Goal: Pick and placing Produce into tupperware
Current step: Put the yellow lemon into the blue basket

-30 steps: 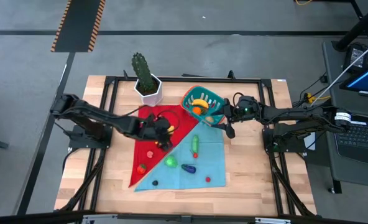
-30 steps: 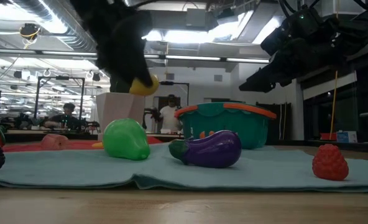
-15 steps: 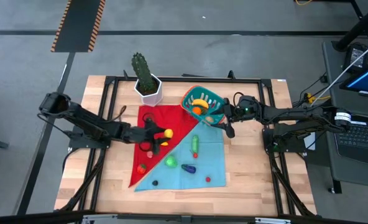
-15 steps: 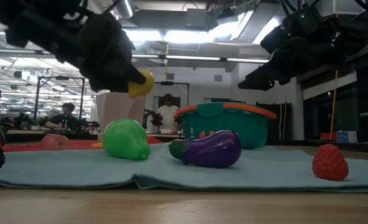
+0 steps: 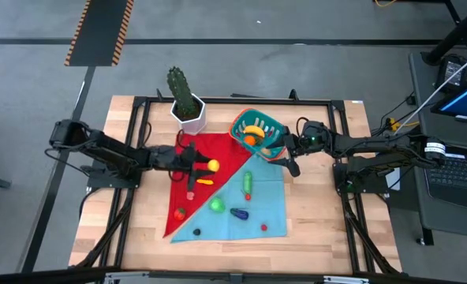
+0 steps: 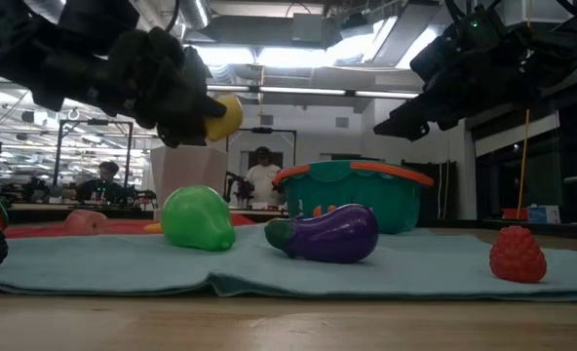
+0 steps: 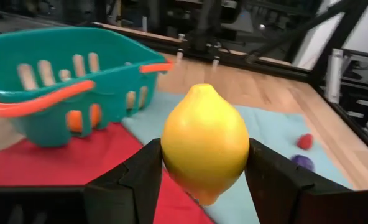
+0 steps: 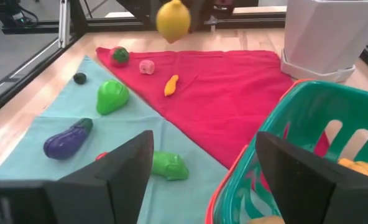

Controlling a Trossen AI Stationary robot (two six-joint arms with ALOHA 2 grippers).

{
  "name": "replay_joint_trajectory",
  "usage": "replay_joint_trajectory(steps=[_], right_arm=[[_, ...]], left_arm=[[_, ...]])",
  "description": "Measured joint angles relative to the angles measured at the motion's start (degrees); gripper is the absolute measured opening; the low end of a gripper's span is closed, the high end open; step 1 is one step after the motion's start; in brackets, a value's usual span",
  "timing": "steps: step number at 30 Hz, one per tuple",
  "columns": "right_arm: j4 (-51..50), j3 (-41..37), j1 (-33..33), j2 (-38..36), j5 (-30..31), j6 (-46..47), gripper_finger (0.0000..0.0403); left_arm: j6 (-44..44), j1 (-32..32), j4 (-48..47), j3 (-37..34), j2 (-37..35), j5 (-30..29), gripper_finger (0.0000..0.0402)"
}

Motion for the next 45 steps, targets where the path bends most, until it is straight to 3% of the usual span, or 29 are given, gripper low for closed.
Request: replay_joint_trajectory(steps=[13, 18, 22, 26, 33, 40, 45], right_arm=[[0.6, 0.0, 0.0, 0.0, 6.4, 0.0, 0.0283], [1.1, 0.0, 0.0, 0.0, 6.5, 2.9, 0.0283], [1.1, 0.0, 0.0, 0.0, 9.7, 5.4, 0.0283], [1.6, 0.0, 0.0, 0.0, 15.3, 6.4, 0.0283], [6.0, 0.0, -0.1, -1.4, 15.5, 6.1, 0.0283], [3.2, 0.0, -0.2, -6.8, 15.8, 5.8, 0.0283], [0.4, 0.0, -0.2, -10.3, 22.0, 6.2, 0.0283]], left_arm=[[3.3, 6.6, 4.5, 0.1, 0.0, 8.1, 0.0191], [3.4, 7.8, 4.6, 2.4, 0.2, 2.5, 0.0190], [4.5, 8.6, 3.7, 5.5, 3.5, 2.5, 0.0190], [6.1, 9.2, -1.6, 10.3, 8.4, 2.5, 0.0191], [6.2, 11.7, -7.4, 18.0, 15.9, 2.8, 0.0190], [8.5, 14.0, -15.5, 24.0, 15.7, 4.9, 0.0190], [13.7, 15.1, -29.2, 31.4, 15.6, 4.9, 0.0190]])
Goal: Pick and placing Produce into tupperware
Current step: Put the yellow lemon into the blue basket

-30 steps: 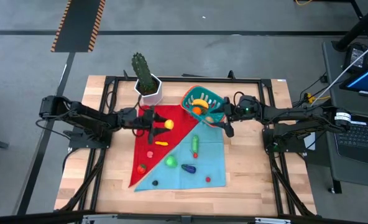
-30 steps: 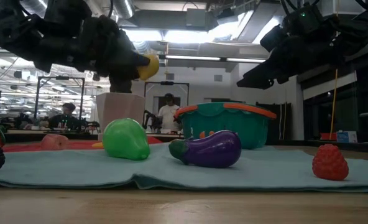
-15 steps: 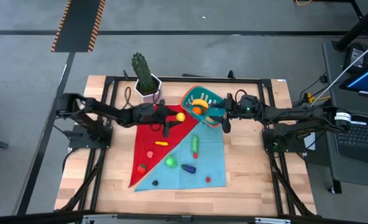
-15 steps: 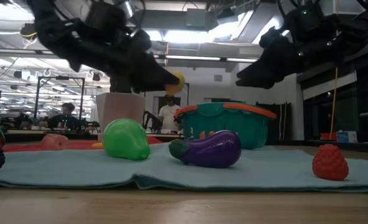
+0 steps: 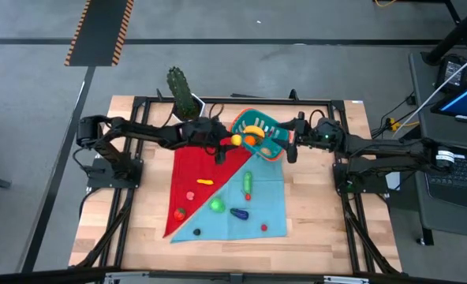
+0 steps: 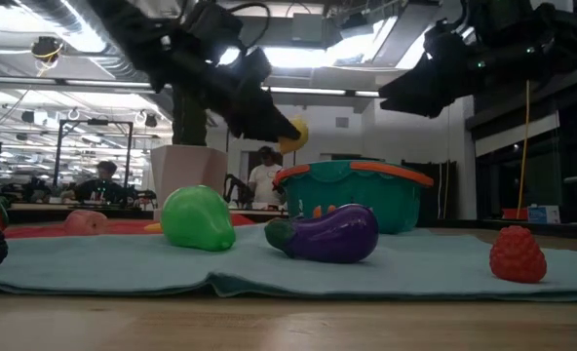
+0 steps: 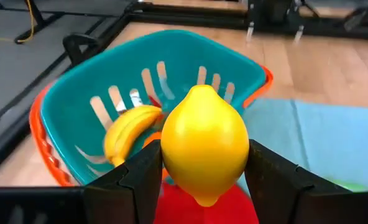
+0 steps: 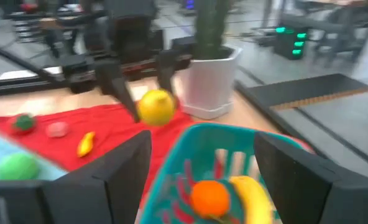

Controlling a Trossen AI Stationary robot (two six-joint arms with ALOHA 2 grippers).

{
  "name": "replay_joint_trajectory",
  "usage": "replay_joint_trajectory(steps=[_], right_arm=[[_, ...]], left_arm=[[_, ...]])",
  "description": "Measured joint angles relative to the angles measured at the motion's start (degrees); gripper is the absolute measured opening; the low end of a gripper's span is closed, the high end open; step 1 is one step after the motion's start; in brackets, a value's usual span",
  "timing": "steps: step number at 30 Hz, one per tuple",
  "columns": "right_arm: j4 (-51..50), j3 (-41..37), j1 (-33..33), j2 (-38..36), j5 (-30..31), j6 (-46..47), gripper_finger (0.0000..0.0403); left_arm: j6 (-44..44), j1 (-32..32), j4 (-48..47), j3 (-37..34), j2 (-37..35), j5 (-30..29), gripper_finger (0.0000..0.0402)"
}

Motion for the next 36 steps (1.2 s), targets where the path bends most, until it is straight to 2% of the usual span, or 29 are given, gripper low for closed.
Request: replay_joint_trajectory(steps=[8, 13, 22, 29, 36], right_arm=[[-4.1, 0.0, 0.0, -0.5, 1.2, -0.3, 0.0283], [-4.3, 0.0, 0.0, -0.5, 3.1, -0.4, 0.0283], [-4.4, 0.0, 0.0, -0.5, 3.1, -0.3, 0.0283], [-3.0, 0.0, 0.0, -0.5, 3.1, -0.3, 0.0283], [1.4, 0.0, 0.0, -0.5, 3.1, -0.1, 0.0283]], left_arm=[[8.7, 3.6, -12.8, 11.3, 1.5, 0.0, 0.0190], [12.1, 5.3, -23.3, 19.0, 7.3, 3.1, 0.0190], [15.5, 4.6, -36.3, 32.9, 16.8, 1.3, 0.0190], [18.8, 5.0, -39.1, 35.4, 20.3, -3.6, 0.0190], [22.0, 7.3, -40.5, 35.4, 20.7, -3.7, 0.0190]])
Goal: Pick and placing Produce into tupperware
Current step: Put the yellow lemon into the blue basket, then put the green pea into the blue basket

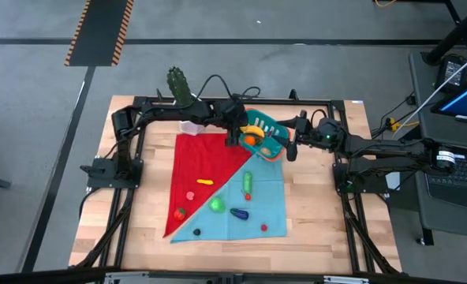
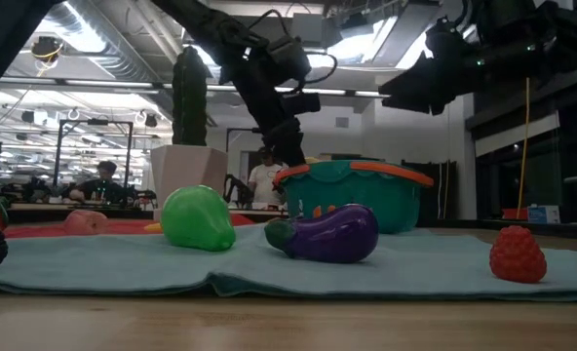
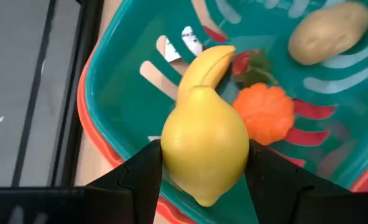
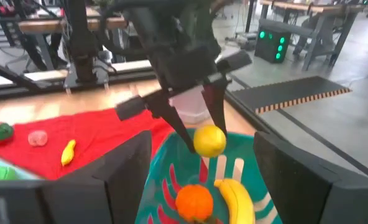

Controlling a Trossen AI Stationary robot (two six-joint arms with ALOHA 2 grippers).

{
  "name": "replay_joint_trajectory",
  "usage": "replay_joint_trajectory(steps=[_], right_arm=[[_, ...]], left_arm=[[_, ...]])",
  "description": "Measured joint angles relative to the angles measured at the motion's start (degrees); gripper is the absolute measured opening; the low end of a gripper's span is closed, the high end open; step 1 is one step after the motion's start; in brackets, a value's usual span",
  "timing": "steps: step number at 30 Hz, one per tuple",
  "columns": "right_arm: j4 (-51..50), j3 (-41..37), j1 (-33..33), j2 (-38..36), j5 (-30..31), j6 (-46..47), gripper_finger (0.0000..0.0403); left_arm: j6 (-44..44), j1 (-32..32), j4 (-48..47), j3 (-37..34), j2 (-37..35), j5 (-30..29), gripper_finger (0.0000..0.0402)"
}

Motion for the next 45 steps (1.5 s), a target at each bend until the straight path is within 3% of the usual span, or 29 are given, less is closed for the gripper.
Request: replay_joint_trajectory(steps=[6, 16, 26, 30, 35, 40, 45], right_arm=[[2.8, 0.0, 0.0, 0.0, 0.1, -0.2, 0.0283], [5.9, 0.0, 0.0, 0.0, 2.5, -0.4, 0.0283], [6.8, 0.0, -2.4, 0.0, 2.6, -0.3, 0.0283], [6.8, 0.0, -2.6, 0.2, 2.5, -0.4, 0.0283], [6.0, 0.0, -2.6, 1.5, -0.1, -0.3, 0.0283], [6.8, 0.0, -2.6, 4.2, -2.8, -0.2, 0.0283], [9.1, 0.0, -2.6, 7.2, -2.8, -1.8, 0.0283]], left_arm=[[1.9, 1.1, -1.9, 0.0, 0.0, 3.7, 0.0190], [6.8, 1.1, -1.1, 0.0, 0.0, 3.7, 0.0225], [10.0, 1.5, 2.2, -0.1, -1.7, 4.1, 0.0229], [9.4, 2.3, 3.0, 0.0, -4.6, 11.2, 0.0230], [7.0, 5.2, -0.5, 0.0, -9.1, 26.2, 0.0230], [10.4, 7.3, -5.3, -1.5, -13.0, 39.3, 0.0230], [10.4, 6.2, -1.6, -8.7, -18.7, 39.4, 0.0231]])
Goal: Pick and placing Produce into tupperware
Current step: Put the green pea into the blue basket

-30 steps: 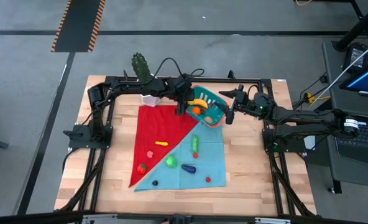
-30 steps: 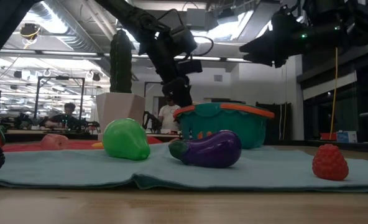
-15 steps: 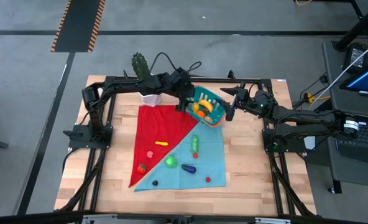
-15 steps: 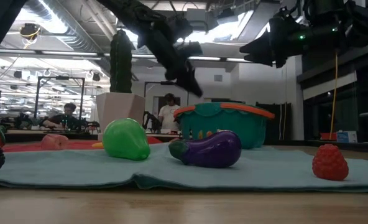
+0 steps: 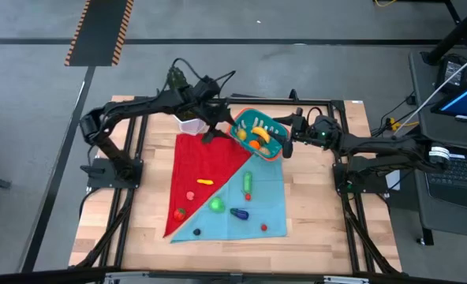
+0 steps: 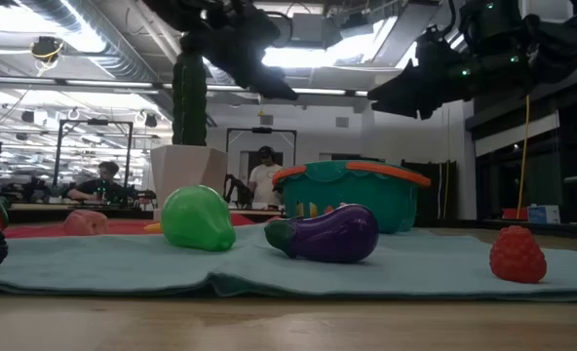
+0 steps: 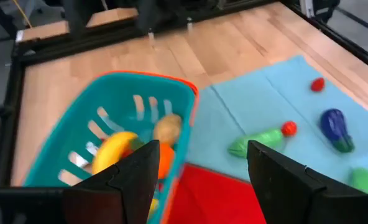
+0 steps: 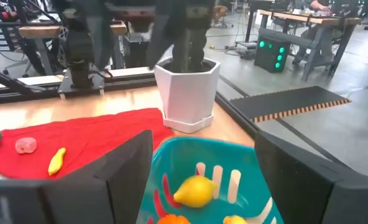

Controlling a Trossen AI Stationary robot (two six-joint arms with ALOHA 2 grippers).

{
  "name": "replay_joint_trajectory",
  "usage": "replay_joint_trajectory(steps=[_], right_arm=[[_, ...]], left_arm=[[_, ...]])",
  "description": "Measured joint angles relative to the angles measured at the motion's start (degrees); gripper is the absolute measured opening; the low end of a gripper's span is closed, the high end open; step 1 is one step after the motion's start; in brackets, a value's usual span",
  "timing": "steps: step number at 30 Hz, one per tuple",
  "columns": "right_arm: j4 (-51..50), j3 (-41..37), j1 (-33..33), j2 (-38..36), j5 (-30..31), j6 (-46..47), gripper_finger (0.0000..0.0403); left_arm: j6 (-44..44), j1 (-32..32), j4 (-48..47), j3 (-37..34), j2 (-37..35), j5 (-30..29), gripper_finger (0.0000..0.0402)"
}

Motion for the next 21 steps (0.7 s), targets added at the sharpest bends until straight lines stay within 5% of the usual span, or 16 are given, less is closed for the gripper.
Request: replay_joint_trajectory(steps=[14, 21], right_arm=[[5.3, 0.0, 1.7, 3.2, -3.3, 0.4, 0.0283], [-3.6, 3.6, 7.6, 3.2, -2.2, 3.4, 0.0283]], left_arm=[[-15.9, -6.1, 27.1, -33.2, -26.9, -17.6, 0.0231], [-22.0, -9.5, 32.1, -44.7, -39.8, -25.0, 0.0231]])
